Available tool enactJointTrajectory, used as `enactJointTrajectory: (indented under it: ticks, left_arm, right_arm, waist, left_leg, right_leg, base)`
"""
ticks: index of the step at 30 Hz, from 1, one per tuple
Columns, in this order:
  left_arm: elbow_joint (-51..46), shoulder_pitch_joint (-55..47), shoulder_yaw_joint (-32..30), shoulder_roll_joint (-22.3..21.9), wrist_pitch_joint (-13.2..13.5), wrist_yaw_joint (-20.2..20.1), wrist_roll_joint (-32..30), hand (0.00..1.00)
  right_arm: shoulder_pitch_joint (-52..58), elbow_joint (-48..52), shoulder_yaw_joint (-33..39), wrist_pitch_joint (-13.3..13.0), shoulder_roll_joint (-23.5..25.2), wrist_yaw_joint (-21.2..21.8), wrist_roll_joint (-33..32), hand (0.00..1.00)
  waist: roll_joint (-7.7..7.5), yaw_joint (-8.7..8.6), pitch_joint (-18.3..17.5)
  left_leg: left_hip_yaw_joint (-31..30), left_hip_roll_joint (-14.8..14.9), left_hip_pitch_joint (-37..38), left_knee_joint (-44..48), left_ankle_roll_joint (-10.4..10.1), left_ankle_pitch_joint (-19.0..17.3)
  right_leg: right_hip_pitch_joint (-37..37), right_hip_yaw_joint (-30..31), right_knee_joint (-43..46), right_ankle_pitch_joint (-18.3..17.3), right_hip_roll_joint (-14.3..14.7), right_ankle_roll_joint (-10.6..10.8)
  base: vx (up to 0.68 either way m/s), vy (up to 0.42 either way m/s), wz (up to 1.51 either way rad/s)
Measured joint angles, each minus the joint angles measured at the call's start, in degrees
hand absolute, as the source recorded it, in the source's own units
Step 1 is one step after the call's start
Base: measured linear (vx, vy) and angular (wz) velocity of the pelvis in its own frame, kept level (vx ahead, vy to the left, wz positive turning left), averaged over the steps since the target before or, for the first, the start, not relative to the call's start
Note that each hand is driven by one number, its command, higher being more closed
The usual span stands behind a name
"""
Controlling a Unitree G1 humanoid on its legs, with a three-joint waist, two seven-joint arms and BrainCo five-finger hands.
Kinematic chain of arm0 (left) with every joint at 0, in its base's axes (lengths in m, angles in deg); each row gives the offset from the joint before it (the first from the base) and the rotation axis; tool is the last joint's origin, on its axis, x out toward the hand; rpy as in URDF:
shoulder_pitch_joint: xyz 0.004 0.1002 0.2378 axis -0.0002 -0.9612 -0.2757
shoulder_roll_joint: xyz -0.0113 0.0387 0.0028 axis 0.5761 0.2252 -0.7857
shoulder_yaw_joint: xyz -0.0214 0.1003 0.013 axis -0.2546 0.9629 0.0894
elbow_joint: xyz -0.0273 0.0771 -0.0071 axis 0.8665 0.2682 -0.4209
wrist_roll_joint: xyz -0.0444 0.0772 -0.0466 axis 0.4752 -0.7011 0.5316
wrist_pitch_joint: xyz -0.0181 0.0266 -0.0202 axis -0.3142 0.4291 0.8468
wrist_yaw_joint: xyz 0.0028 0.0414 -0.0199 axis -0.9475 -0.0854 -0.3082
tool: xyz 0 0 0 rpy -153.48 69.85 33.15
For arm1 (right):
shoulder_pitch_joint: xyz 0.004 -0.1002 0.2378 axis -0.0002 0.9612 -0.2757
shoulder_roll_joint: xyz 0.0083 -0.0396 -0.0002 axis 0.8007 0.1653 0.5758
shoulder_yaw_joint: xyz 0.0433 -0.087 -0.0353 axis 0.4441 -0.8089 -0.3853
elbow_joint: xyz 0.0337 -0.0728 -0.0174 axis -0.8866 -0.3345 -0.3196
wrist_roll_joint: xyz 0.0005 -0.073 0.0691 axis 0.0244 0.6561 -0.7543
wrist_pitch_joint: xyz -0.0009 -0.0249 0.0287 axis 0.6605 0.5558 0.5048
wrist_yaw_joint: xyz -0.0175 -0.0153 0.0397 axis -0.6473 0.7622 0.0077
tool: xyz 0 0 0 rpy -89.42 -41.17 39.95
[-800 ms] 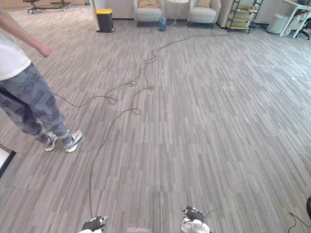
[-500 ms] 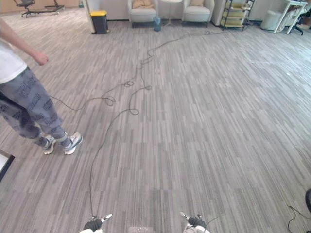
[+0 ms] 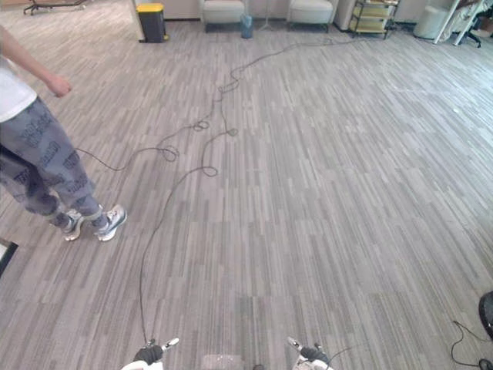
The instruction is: Pick up cushions and gather them together orderly.
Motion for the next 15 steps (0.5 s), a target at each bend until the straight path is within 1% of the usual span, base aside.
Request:
enactJointTrajectory:
  ticks: [7, 12, 13, 14, 15]
  left_arm:
    - [0.1, 0.0, 0.6, 0.2, 0.0, 0.0, 0.0, 0.00]
    - [1.0, 0.6, 0.7, 0.5, 0.0, -0.2, 0.1, 0.00]
    - [0.9, 0.8, 0.4, 0.4, 0.0, -0.2, 0.2, 0.00]
    - [0.9, 1.0, 0.1, 0.2, 0.0, -0.2, 0.5, 0.00]
    - [0.9, 1.1, -0.1, 0.2, 0.0, -0.2, 0.7, 0.00]
  right_arm:
    - [0.0, 0.0, 0.0, 0.1, -0.1, 0.6, 0.0, 0.00]
    - [-0.2, 0.0, 0.5, 0.2, -0.2, 0.9, -0.2, 0.00]
    - [-0.6, 0.0, 0.6, 0.2, -0.2, 1.0, -0.3, 0.00]
    - [-1.2, 0.3, 0.6, 0.2, -0.1, 1.0, -0.5, 0.00]
    - [-1.2, 0.6, 0.5, 0.2, -0.1, 1.0, -0.5, 0.00]
  waist:
    - [0.01, -0.38, 0.0]
    - [0.04, -0.94, 0.1]
    - [0.16, -1.07, 0.9]
    - [0.32, -1.18, 1.7]
    - [0.31, -1.24, 2.0]
  left_leg:
    - [-0.1, 0.0, -0.2, -0.3, 0.0, 0.0]
    - [-0.1, 0.1, -2.2, -0.3, 0.0, 0.0]
    - [0.0, 0.2, -2.2, -0.3, 0.0, 0.0]
    - [0.2, 0.3, -2.2, -0.2, -0.1, 0.0]
    - [0.3, 0.3, -2.2, -0.1, -0.2, -0.1]
  right_leg:
    - [-0.2, -0.1, -0.7, 0.0, 0.0, -0.1]
    - [-2.0, -0.1, -0.6, 0.1, 0.2, -0.1]
    - [-2.2, 0.0, 0.2, -0.4, 0.2, -0.3]
    - [-3.7, 0.0, 3.3, -2.2, 0.2, -0.5]
    - [-4.4, 0.0, 4.7, -3.1, 0.2, -0.5]
  base:
    - [0.00, 0.000, 0.00]
    - [0.05, 0.004, 0.00]
    - [0.07, -0.001, -0.05]
    - [0.06, -0.006, -0.03]
    - [0.05, -0.015, -0.01]
